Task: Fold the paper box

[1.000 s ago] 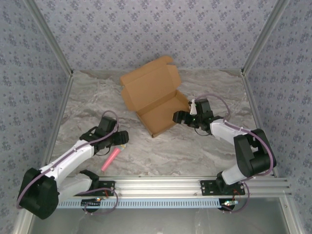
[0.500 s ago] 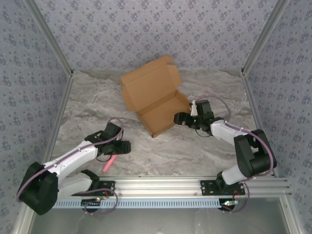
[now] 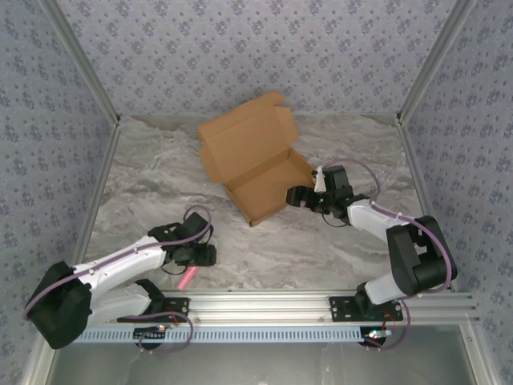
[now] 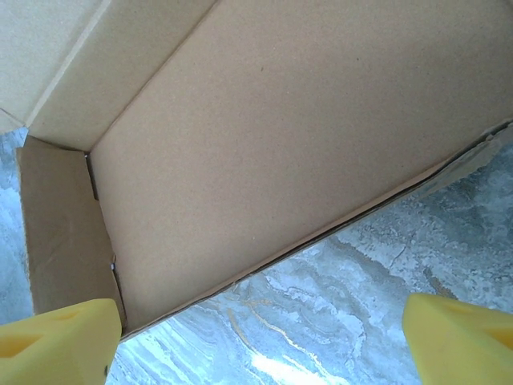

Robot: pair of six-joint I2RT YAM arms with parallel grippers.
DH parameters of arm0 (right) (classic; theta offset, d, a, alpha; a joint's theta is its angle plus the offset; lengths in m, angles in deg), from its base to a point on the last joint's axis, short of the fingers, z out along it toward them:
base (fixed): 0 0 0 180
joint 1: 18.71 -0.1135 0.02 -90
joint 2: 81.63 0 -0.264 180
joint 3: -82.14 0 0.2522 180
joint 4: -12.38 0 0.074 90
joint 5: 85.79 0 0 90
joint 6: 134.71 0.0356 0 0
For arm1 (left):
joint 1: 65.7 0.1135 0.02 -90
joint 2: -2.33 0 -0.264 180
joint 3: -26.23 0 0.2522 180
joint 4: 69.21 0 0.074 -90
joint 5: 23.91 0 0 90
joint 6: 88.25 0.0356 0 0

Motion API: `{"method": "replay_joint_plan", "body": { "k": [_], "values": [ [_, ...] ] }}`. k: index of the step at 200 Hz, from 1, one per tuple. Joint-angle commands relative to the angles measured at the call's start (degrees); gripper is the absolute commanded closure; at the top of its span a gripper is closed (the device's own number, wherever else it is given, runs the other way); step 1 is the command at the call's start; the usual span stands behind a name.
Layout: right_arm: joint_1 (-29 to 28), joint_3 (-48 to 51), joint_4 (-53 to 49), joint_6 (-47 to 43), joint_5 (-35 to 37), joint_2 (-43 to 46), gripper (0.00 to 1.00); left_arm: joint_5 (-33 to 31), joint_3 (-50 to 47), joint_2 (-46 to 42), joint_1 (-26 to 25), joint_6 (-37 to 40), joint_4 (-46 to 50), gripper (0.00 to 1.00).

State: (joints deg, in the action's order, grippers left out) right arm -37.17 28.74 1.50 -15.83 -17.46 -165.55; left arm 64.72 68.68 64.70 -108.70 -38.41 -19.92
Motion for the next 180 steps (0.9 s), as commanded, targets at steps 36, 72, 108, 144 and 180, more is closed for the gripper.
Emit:
{"method": "replay_joint_plan", "body": {
  "k": [36,72,108,144,180],
  "values": [
    [-0.53,0.26,-1.02,-0.24,0.22,2.18,0.07,-1.82,-0.11,-0.46,-2.23,-1.49,2.97,0.38],
    [-0.77,-0.73,-1.81,-0.5,0.66,2.07,0.07,-3.14,-0.18,-0.17,-3.01,-1.27,2.84,0.47],
    [-0.87,-1.93,-2.69,-0.76,0.75,1.68,0.07,-4.74,0.12,0.48,-2.93,-0.15,0.35,0.58],
    [-0.98,-3.15,-3.74,-1.07,0.92,1.73,0.07,-6.32,2.0,4.23,-1.8,2.67,-4.75,0.65],
    [-1.02,-3.75,-4.61,-1.31,1.23,2.16,0.07,-6.78,6.37,10.62,1.65,7.5,-9.6,0.67]
  ]
}}
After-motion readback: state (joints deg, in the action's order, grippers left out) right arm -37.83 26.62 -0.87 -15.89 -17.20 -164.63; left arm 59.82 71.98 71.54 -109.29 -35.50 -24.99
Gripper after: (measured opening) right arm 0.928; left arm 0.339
